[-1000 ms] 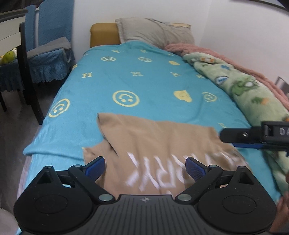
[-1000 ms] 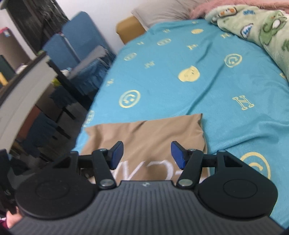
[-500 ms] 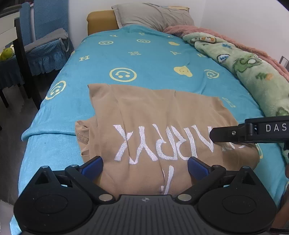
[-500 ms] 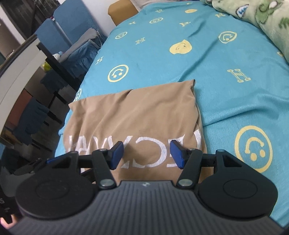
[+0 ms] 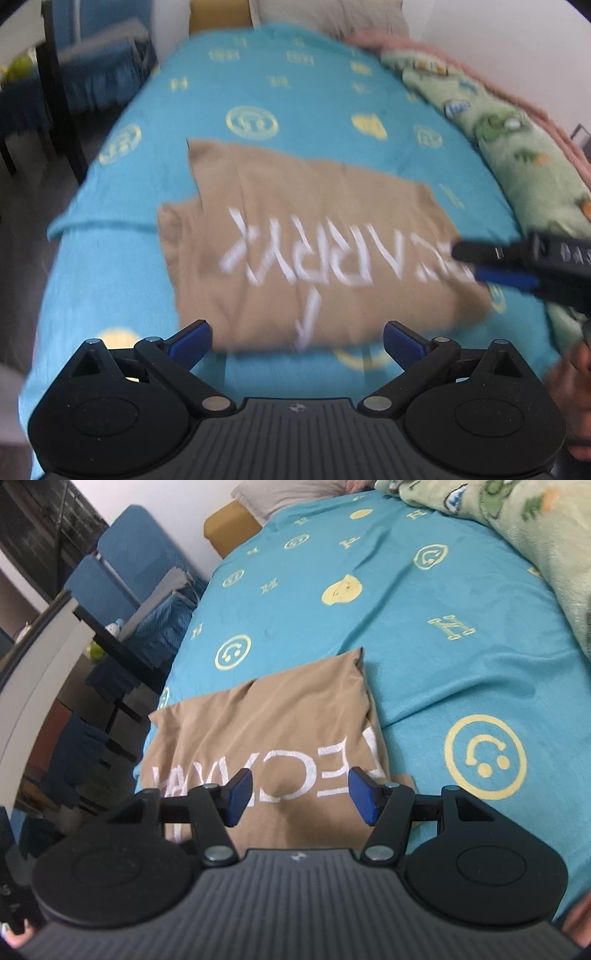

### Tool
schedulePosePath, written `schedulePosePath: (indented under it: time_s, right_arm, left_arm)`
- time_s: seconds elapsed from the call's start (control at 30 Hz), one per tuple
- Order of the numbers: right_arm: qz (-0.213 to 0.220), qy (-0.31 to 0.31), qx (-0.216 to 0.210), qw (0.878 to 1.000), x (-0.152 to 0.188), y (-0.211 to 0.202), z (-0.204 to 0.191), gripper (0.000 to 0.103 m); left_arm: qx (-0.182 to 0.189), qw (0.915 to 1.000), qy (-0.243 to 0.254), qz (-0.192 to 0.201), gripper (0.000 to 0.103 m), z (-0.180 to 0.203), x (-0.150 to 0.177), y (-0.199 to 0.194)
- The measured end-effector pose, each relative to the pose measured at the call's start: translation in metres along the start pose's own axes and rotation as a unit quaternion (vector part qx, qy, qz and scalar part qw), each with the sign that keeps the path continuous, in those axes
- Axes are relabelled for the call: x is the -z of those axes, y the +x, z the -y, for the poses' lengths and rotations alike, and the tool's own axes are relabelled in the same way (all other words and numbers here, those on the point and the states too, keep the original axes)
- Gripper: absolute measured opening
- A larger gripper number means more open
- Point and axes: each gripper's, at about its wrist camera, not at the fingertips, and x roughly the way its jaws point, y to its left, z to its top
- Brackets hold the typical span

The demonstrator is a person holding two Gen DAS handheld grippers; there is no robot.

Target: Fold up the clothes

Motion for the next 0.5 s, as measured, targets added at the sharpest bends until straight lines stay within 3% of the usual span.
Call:
schedulePosePath:
  time_s: [0.1,0.2,0.3,0.4,0.5]
  right_arm:
    - [0.007,0.014,-0.006,1.0,-0.002,-0.002,0.005,0.062]
    - [0.006,0.029,-0.005,1.0,-0.005,0.0,0.01,0.062]
    - [0.005,0.042,0.0,0.999,-0.007,0.002,0.014,0.062]
    - [0.001,0.05,0.006,0.999,-0.007,0.004,0.019,0.062]
    - [-0.002,0.055,0.012,0.998,-0.006,0.005,0.022,0.062]
  left_arm:
    - [0.042,0.9968,-0.053,-0.043,0.1,-0.001,0.005,-0.012]
    - [0.094,0.989,-0.105,-0.043,0.1,-0.004,0.007,-0.014]
    - [0.13,0.9754,-0.17,-0.052,0.1,-0.008,0.011,0.01]
    - [0.141,0.9594,-0.23,-0.081,0.096,-0.008,0.021,0.044]
    - [0.148,0.9498,-0.273,-0.035,0.102,-0.01,0.024,0.051]
